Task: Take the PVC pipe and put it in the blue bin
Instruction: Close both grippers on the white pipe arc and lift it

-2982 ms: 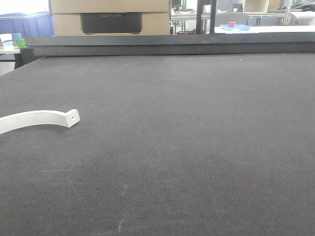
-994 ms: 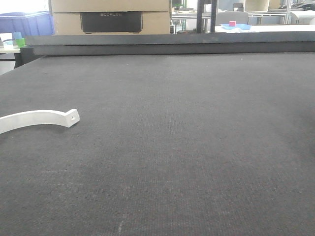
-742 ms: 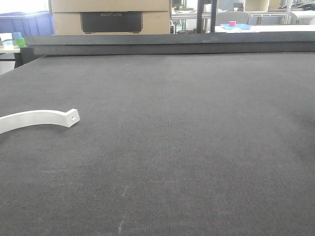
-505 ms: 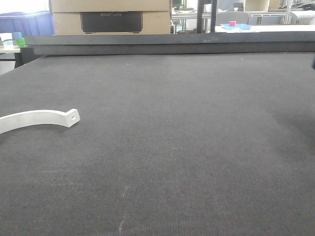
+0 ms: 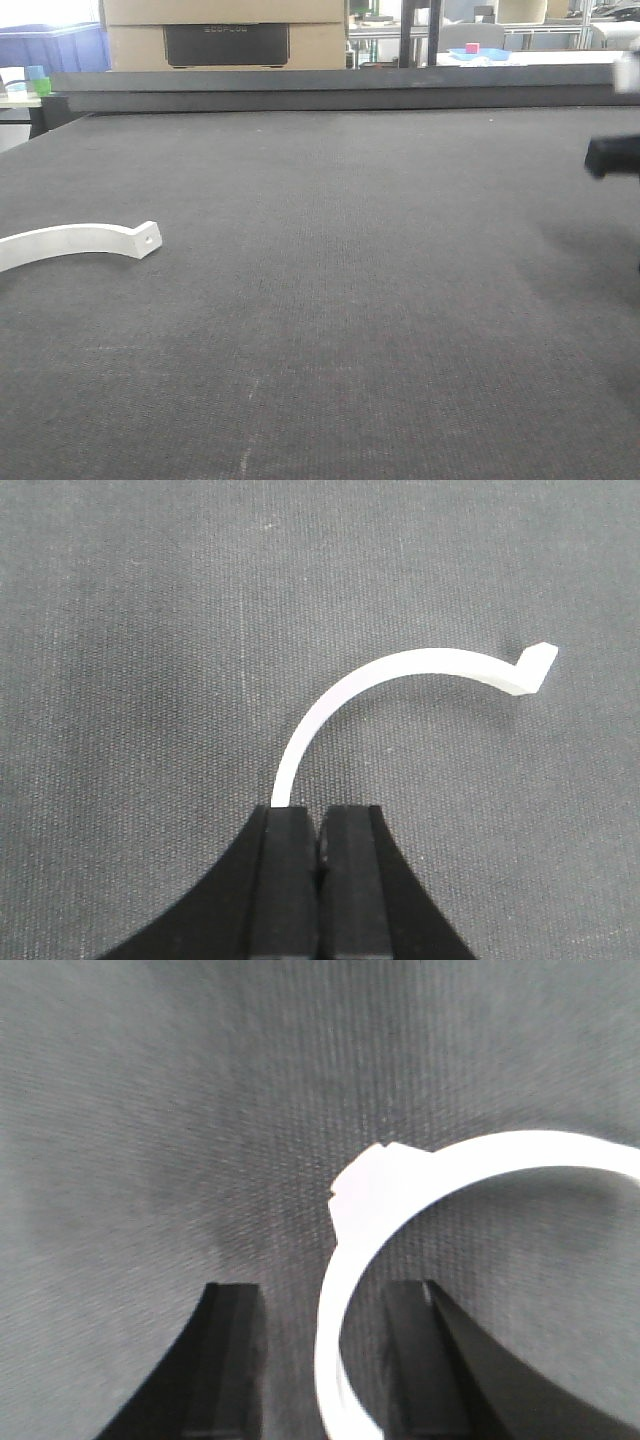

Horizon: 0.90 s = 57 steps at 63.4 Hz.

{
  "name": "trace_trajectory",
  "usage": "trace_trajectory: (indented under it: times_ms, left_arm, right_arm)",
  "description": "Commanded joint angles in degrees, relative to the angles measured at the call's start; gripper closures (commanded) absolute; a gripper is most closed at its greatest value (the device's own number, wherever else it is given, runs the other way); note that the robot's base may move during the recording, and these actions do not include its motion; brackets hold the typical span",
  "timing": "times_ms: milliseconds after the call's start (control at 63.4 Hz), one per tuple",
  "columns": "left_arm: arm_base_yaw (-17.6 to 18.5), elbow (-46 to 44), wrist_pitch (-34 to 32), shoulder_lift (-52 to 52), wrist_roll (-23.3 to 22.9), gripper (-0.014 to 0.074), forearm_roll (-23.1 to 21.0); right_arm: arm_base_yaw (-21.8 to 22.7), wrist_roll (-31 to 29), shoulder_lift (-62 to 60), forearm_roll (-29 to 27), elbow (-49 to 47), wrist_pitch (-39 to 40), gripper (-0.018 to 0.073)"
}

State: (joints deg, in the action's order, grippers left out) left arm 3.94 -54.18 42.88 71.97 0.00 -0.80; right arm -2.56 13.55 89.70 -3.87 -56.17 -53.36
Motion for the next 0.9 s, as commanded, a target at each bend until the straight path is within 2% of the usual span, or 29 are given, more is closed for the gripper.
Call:
trace_trajectory:
  times_ms: [0, 189, 284, 394, 489, 568, 726, 883]
  left_arm:
    - [0.3, -0.4, 0.6, -0.1, 0.0, 0.0707, -0.6]
    - [0.3, -0.4, 1.2, -0.1, 0.0, 0.0707, -0.6]
    - [0.3, -0.4, 1.8, -0.1, 0.0, 0.0707, -0.9]
    - [0.3, -1.2, 7.1, 0.2, -4.1, 0.0707, -1.2]
    - [0.3, -3.4, 13.7, 1.4, -5.1, 0.0707, -1.0]
    - [0.3, -5.8, 16.4, 3.5, -5.1, 0.0707, -0.5]
    - [0.3, -10.1, 17.8, 10.1, -5.1, 0.0707, -0.1]
    - [0.3, -12.2, 18.0, 17.5, -5.1, 0.0707, 2.8]
  right_arm:
    - [-0.1, 0.1, 2.1, 0.1, -0.4, 1.0, 0.0390]
    - [-0.1, 0.1, 5.7, -0.5, -0.4, 1.2, 0.0407]
    - [-0.1, 0.1, 5.9, -0.5, -0.4, 0.9, 0.0522]
    - [-0.1, 0.1, 5.4, -0.5, -0.5, -0.6, 0.0731]
    - [-0.1, 0.1, 4.0, -0.5, -1.9, -4.4, 0.0727]
    - [-0.2, 0.0, 1.9, -0.5, -4.0, -7.4, 0.0727]
    - [-0.3, -1.2, -3.5, -0.5, -8.1, -9.7, 0.0727]
    - [-0.3, -1.2, -8.0, -0.5, -9.8, -8.9, 0.0727]
